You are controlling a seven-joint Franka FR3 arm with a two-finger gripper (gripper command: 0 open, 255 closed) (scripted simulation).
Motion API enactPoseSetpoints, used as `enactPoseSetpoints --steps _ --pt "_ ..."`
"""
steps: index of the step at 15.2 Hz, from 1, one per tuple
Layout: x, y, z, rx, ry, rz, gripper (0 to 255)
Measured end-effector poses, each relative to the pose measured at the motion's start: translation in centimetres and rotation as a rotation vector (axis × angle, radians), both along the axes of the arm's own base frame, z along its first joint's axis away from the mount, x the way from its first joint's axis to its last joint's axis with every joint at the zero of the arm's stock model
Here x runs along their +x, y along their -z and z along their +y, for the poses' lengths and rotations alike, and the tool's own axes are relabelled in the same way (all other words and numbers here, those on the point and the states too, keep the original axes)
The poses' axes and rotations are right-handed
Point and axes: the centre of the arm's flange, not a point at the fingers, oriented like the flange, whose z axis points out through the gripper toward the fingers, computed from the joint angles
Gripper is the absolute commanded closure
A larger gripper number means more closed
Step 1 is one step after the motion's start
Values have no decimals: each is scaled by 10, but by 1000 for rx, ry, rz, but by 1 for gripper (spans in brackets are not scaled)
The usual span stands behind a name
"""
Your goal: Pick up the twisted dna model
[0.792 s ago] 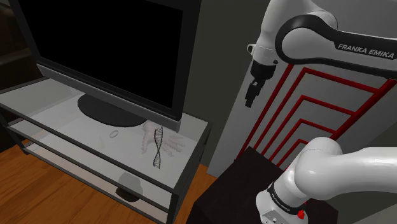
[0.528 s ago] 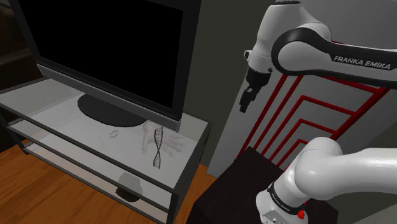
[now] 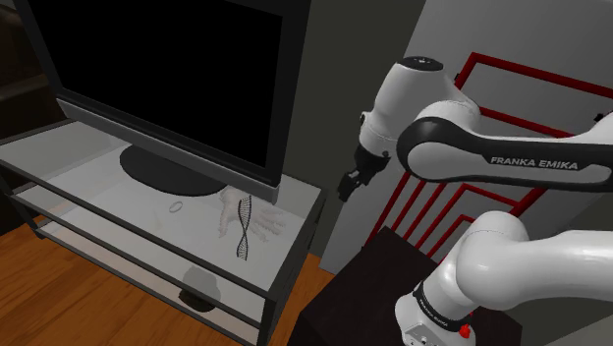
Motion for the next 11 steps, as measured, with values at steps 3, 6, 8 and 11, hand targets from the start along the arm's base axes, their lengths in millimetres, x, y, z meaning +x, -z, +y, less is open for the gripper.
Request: enactPoseSetpoints --steps 3,6,8,11 --pt "2 29 24 8 58 -59 0" --pt "14 59 45 16 114 -119 0" --pt "20 80 63 21 154 -159 0" --pt "34 106 87 28 210 -220 0"
